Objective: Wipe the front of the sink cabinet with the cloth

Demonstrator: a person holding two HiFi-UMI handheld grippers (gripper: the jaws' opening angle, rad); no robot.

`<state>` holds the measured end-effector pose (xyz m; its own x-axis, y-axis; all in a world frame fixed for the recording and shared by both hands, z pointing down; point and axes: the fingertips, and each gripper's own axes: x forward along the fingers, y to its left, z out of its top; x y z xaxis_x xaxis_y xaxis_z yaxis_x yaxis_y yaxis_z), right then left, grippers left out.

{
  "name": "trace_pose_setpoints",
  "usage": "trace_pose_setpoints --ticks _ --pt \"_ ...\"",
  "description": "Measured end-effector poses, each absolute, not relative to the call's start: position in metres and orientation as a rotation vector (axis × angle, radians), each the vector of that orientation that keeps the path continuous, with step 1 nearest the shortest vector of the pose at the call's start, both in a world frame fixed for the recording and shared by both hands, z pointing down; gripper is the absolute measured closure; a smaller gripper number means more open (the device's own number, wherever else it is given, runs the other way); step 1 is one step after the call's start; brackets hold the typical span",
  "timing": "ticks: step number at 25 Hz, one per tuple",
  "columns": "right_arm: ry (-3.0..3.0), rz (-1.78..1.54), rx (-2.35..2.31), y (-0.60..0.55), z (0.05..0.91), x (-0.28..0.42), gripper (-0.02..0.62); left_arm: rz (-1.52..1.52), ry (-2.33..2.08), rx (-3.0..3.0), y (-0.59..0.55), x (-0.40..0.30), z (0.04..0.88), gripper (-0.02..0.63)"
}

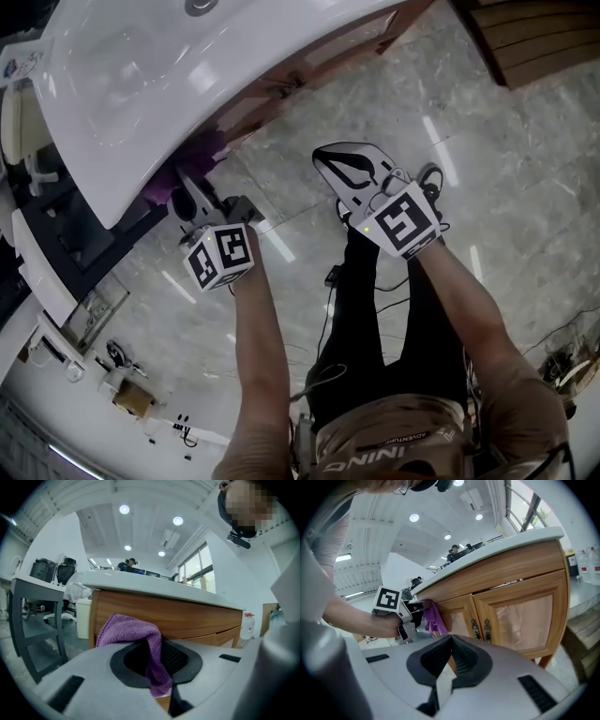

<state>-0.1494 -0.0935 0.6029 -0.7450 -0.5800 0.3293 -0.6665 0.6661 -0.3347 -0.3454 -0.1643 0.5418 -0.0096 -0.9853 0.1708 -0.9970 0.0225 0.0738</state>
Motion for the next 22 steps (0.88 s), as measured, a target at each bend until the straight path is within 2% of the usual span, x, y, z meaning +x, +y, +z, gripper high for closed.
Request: trace_pose_setpoints --ticks 22 --pt "-2.640 0.652 1.146 -0.133 0.596 0.008 0.584 0.035 -1.800 2.287 -0.227 -0.075 0.558 0.568"
